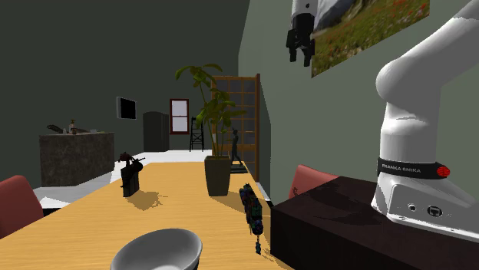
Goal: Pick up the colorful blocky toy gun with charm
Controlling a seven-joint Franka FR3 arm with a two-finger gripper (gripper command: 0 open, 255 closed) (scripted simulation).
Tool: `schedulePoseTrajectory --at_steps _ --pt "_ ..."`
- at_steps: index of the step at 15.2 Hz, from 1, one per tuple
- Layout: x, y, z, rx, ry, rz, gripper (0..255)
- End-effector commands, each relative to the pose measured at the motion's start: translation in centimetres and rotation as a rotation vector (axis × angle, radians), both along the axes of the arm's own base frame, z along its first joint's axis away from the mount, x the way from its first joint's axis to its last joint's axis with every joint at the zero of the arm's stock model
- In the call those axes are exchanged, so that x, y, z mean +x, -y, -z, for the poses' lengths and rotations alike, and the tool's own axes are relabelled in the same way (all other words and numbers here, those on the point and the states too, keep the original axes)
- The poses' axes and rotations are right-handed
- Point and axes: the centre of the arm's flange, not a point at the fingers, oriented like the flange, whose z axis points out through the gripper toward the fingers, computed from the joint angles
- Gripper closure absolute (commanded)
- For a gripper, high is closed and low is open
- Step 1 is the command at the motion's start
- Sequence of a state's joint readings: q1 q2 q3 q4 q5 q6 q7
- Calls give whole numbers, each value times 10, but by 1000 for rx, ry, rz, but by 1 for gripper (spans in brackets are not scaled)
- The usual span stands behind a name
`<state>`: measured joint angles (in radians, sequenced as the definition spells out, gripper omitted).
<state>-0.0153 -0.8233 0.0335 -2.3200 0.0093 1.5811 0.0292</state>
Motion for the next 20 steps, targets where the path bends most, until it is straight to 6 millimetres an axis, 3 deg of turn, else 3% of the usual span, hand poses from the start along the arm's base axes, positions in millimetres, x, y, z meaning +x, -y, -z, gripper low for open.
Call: schedulePoseTrajectory --at_steps 1,20 --pt "0 0 0 0 0 0 0" --pt "48 -106 225 6 -77 239 0"
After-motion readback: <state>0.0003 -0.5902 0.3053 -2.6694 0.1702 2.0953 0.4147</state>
